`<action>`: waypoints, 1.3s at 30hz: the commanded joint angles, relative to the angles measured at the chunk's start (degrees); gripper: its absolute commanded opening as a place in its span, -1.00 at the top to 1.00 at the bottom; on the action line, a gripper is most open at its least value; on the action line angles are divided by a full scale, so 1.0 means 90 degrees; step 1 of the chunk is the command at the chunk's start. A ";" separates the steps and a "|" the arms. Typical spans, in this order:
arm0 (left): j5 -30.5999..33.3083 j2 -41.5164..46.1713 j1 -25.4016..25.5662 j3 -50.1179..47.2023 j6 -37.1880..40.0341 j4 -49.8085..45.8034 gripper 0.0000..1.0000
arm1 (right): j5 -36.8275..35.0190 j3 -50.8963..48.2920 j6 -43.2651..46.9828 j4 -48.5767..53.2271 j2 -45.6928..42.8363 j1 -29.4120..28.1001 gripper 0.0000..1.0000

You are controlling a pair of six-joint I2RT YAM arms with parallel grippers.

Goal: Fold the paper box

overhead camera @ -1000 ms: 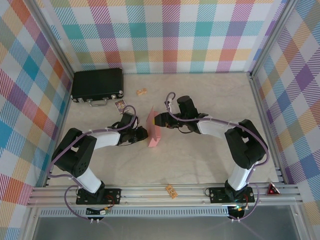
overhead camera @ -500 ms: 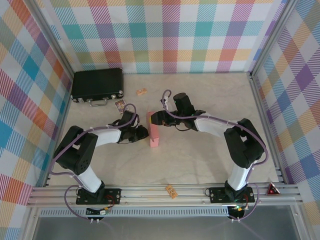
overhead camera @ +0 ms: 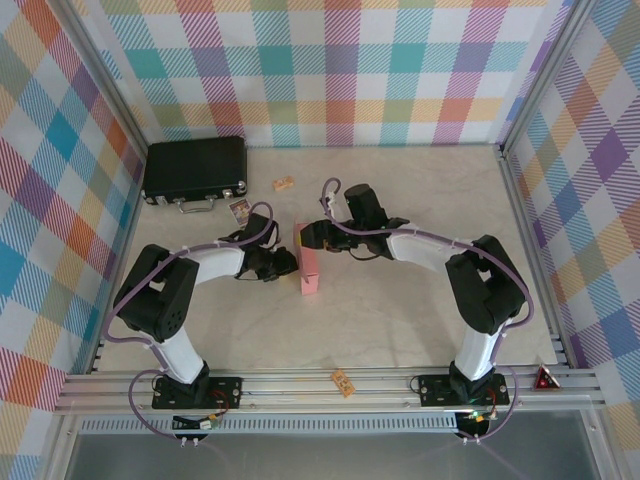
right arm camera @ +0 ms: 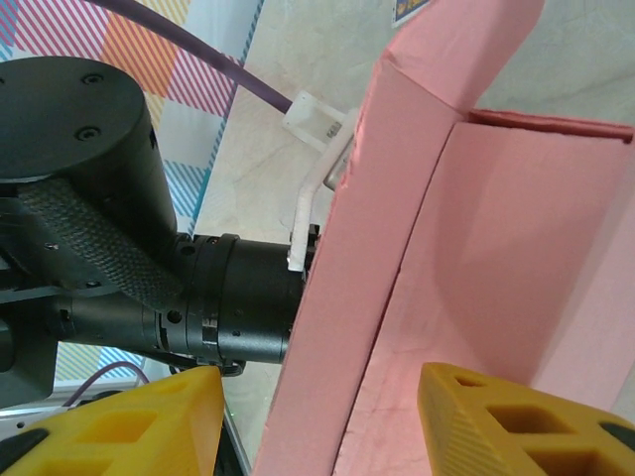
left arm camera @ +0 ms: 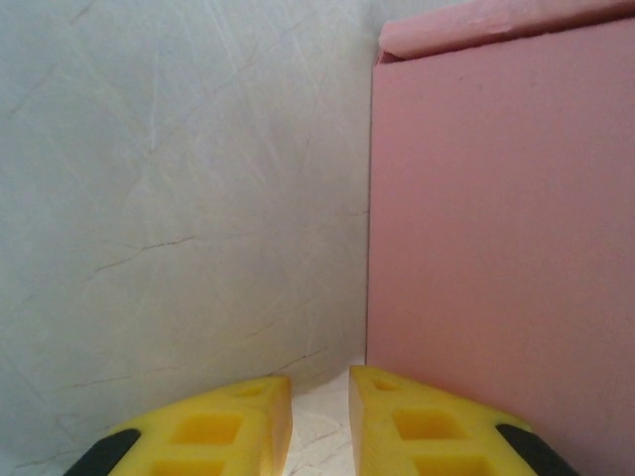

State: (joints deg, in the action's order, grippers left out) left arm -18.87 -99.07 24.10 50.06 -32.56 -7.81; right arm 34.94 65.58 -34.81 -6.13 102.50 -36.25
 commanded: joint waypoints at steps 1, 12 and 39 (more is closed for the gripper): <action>-0.0056 -0.0497 0.0050 0.0220 0.0152 0.0903 0.48 | -0.0225 0.0283 0.0286 0.0324 -0.0213 -0.0045 -0.10; 0.0385 -0.0169 -0.0099 0.0760 0.0448 0.0091 0.40 | -0.1661 0.0242 0.0723 0.1333 -0.0924 0.0019 -0.15; -0.0393 -0.1169 -0.0109 0.2243 0.0999 -0.0350 0.46 | -0.2228 -0.1180 -0.0033 0.1179 -0.0290 -0.0615 0.17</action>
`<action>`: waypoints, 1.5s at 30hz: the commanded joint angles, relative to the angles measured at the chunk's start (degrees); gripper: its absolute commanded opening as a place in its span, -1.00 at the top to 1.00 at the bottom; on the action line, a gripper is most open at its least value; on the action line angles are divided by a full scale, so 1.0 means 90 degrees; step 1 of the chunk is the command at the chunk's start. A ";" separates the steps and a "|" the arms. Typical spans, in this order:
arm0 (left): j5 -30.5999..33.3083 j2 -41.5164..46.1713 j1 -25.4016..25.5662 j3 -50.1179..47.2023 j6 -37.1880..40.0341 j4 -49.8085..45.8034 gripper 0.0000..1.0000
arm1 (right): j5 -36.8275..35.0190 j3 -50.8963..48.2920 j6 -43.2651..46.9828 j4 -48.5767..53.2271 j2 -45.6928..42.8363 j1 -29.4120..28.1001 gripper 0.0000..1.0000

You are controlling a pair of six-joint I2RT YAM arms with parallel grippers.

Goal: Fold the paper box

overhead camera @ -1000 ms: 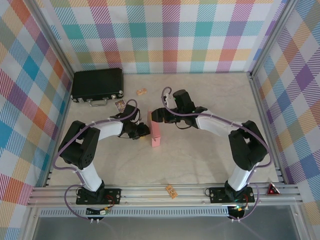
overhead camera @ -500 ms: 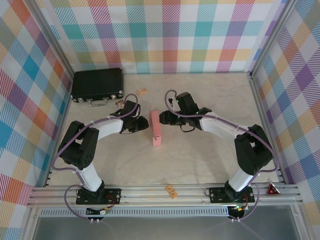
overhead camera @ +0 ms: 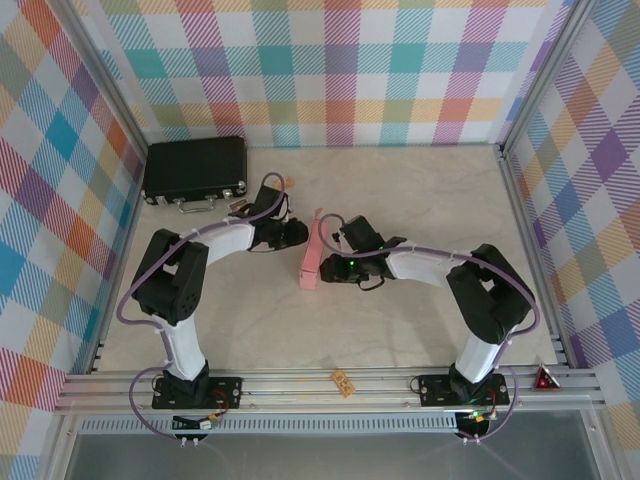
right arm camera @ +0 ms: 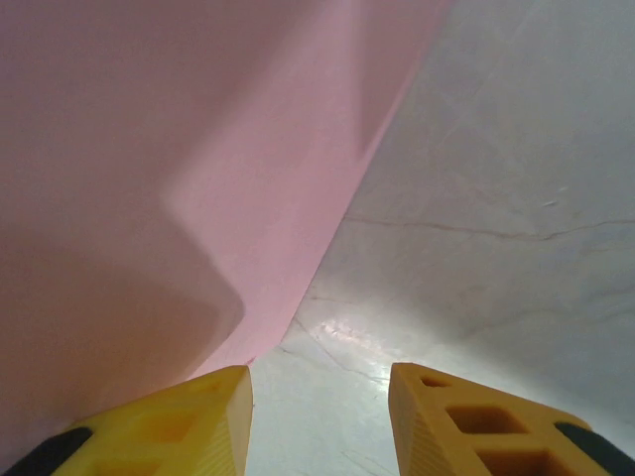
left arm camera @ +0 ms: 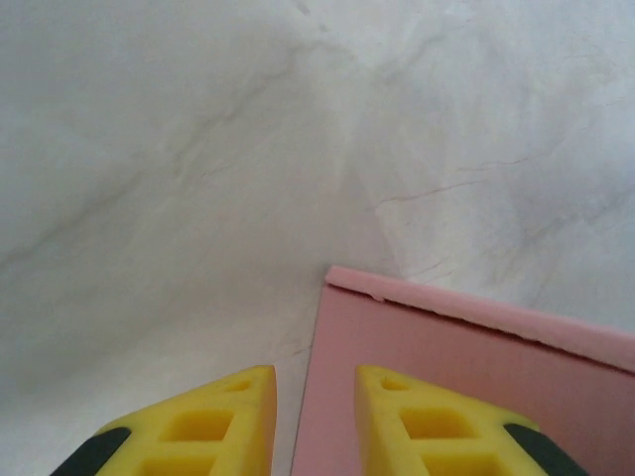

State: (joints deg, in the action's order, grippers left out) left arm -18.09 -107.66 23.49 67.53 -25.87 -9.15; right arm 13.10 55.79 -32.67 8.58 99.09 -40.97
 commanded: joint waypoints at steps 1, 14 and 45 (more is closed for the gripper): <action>-0.0540 -0.0283 -0.0041 0.0384 0.0282 -0.0230 0.46 | 0.0217 -0.0112 -0.0302 -0.0537 0.0103 -0.0113 0.16; 0.0741 0.0011 -0.0061 0.1167 0.0788 -0.1408 0.29 | -0.0545 -0.0471 -0.0536 -0.0681 -0.0499 -0.0126 0.10; 0.2337 0.0765 0.1493 0.1917 0.2872 -0.3056 -0.84 | -0.0908 -0.1216 0.0271 0.0553 -0.2084 0.1397 0.05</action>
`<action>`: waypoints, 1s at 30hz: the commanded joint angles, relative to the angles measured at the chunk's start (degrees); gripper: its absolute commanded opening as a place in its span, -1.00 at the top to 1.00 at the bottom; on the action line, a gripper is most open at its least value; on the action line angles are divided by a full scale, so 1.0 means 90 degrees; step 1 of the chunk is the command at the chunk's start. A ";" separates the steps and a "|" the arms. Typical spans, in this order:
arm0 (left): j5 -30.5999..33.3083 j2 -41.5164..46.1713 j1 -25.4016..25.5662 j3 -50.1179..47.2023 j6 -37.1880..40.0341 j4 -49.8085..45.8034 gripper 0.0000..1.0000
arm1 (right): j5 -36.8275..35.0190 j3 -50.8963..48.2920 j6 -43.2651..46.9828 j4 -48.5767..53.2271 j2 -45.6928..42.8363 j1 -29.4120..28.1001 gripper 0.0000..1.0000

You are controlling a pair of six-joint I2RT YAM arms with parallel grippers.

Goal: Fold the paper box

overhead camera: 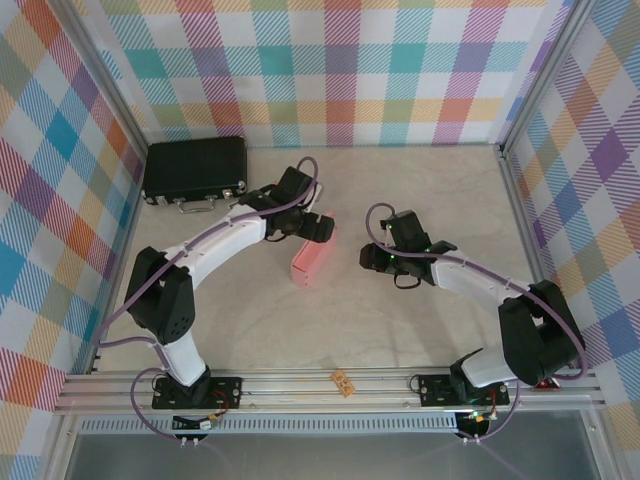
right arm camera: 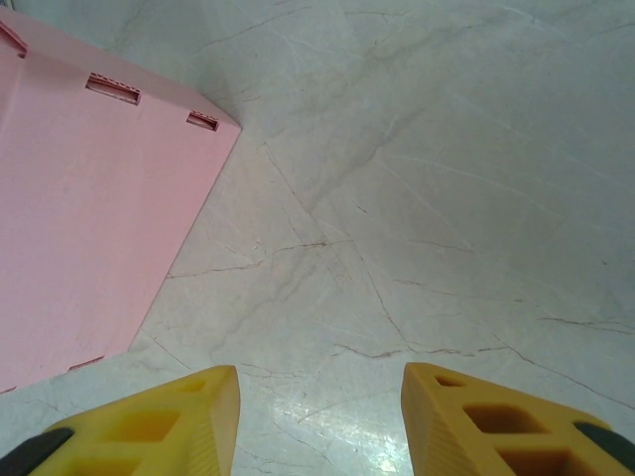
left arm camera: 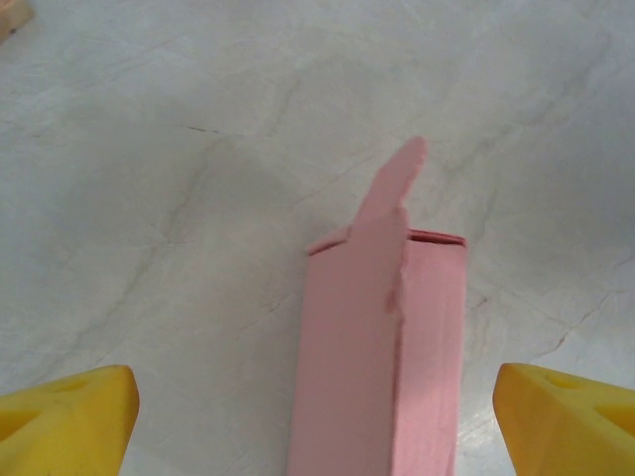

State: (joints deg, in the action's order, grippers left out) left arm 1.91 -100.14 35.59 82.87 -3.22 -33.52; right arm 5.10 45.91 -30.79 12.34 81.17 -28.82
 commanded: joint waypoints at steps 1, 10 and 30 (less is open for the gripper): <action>0.0134 -0.0125 0.0197 0.0236 0.0392 -0.0367 -0.84 | -0.0020 -0.0127 0.0069 0.0134 -0.0093 0.0045 0.05; 0.0665 -0.0629 0.0591 0.0571 0.0786 -0.0840 -0.73 | -0.0001 -0.0207 0.0039 0.0098 -0.0094 0.0088 0.05; 0.0864 -0.1087 0.0742 0.0785 0.1943 -0.1152 -0.03 | -0.0010 -0.0309 0.0013 0.0147 -0.0119 0.0155 0.04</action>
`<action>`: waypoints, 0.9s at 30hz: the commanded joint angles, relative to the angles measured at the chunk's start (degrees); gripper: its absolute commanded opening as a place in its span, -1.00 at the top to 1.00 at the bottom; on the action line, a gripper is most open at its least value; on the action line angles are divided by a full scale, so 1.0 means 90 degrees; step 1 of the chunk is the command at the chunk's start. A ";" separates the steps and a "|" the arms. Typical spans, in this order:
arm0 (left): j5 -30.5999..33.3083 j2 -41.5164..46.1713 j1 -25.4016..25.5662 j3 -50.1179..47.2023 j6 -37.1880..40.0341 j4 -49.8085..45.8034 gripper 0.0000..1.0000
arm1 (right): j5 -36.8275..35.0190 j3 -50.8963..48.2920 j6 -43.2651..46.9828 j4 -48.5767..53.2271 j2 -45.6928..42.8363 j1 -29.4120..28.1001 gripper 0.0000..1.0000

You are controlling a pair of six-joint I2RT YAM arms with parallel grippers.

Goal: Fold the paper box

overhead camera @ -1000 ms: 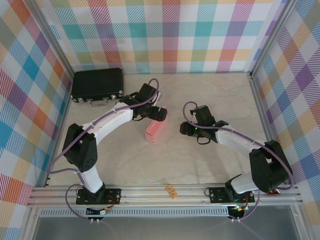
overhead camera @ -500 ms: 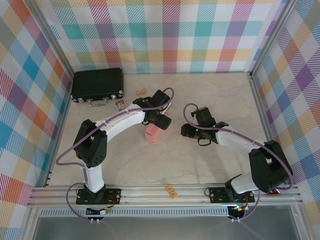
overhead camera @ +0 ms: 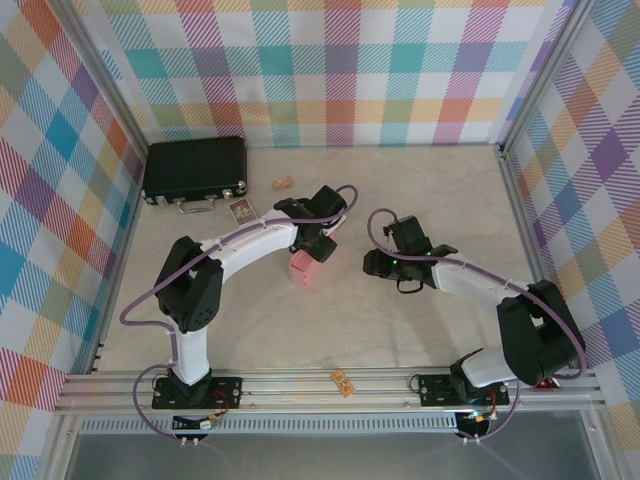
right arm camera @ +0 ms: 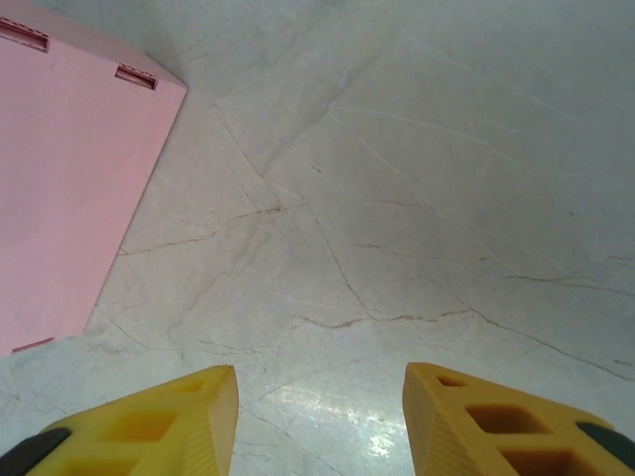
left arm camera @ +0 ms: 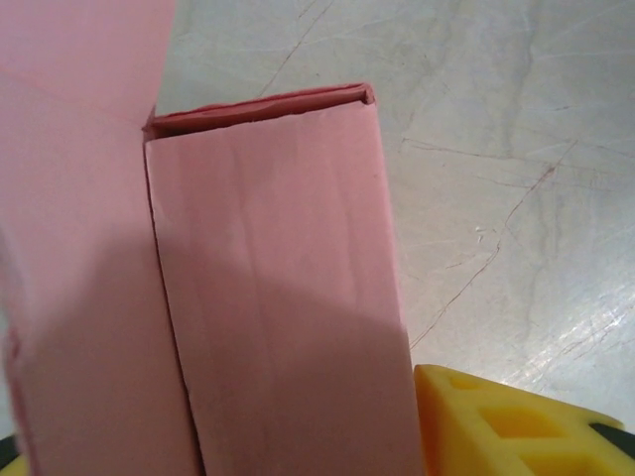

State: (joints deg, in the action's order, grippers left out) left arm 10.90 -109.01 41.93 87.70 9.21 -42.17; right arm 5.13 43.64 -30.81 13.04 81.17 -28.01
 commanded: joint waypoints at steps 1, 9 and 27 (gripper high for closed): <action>-0.0208 -0.0126 0.0037 0.0253 0.0735 -0.0166 -0.01 | -0.0027 -0.0063 0.0023 0.0092 -0.0139 0.0075 0.04; -0.1021 0.0011 0.0023 -0.0013 0.2399 0.0423 0.01 | -0.0101 -0.0257 -0.0005 0.0166 -0.0365 0.0177 0.03; -0.2555 -0.0517 -0.0347 0.0591 0.5682 -0.0225 -0.03 | -0.0070 -0.0585 -0.0287 0.0082 -0.0659 0.0261 0.02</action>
State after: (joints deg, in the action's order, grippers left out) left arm -8.58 -112.55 39.88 91.77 53.89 -41.95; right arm 4.49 38.92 -32.36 13.41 76.64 -25.93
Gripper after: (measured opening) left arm 0.515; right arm 0.490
